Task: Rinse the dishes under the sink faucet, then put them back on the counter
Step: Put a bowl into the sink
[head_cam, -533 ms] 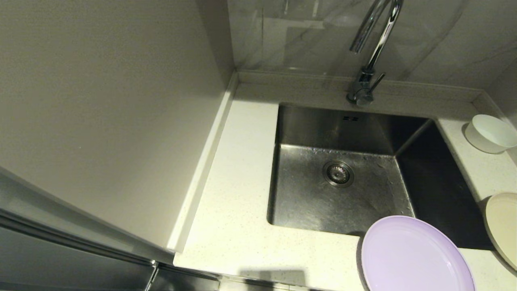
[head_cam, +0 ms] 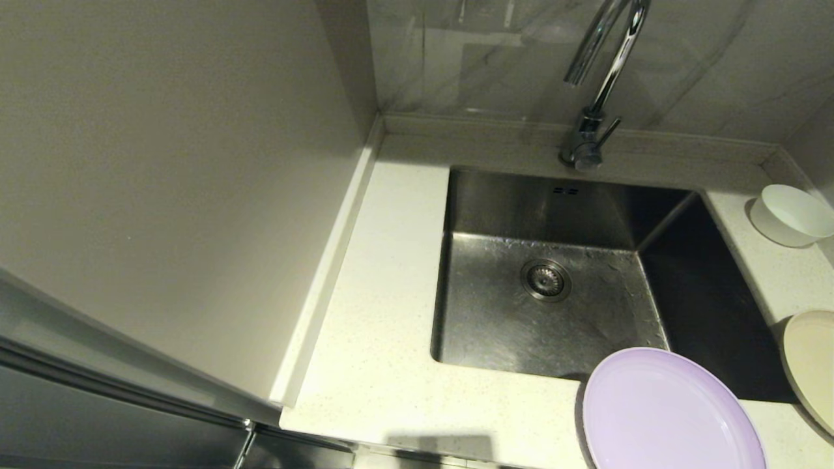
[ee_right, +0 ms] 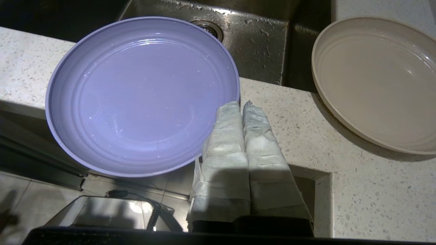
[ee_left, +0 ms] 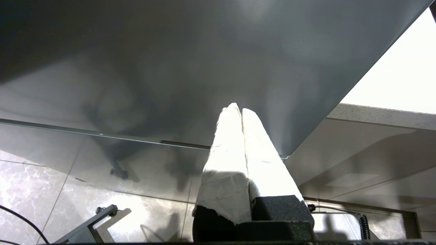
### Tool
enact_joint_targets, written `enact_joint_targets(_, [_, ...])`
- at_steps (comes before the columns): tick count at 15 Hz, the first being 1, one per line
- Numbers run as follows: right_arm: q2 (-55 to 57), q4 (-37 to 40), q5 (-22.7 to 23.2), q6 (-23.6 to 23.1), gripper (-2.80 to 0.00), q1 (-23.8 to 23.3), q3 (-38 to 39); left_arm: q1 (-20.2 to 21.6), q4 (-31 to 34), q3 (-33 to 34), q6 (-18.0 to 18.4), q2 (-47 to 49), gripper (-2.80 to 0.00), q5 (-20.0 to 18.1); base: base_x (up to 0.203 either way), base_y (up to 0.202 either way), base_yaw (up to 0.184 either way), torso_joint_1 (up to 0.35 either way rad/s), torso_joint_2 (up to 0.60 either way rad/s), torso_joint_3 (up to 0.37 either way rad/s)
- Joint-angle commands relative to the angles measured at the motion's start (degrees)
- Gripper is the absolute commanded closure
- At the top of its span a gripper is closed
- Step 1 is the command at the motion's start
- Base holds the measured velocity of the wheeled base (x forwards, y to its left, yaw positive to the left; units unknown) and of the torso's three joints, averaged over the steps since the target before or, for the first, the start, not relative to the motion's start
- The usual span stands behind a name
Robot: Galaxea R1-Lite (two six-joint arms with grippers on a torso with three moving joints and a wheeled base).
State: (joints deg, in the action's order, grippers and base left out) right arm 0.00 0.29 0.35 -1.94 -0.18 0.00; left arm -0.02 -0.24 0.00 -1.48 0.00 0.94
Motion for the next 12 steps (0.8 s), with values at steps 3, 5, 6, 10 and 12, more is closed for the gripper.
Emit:
enact_joint_targets(3, [0.1,0.6,0.0,-2.0,0.00,0.0,-0.2,0.0,0.0,0.0,0.0,-0.2,0.00,0.0,0.000,0.000,0.000,0.000,0.00,0.000])
enact_joint_targets(5, [0.3,3.2,-0.1,-2.1,0.00,0.0,-2.4,0.0,0.0,0.0,0.0,-0.2,0.00,0.0,0.000,0.000,0.000,0.000,0.00,0.000])
enact_joint_targets(6, [1.1,4.9,-0.2,-2.3,0.00,0.0,-4.8,0.0,0.0,0.0,0.0,-0.2,0.00,0.0,0.000,0.000,0.000,0.000,0.00,0.000])
enact_joint_targets(10, [14.3,7.4,-0.3,-2.3,0.00,-0.2,-18.4,0.0,0.0,0.0,0.0,-0.2,0.00,0.0,0.000,0.000,0.000,0.000,0.00,0.000])
enact_joint_targets(12, [25.0,8.8,-0.4,-2.7,0.00,-0.4,-29.2,0.0,0.0,0.0,0.0,-0.2,0.00,0.0,0.000,0.000,0.000,0.000,0.00,0.000])
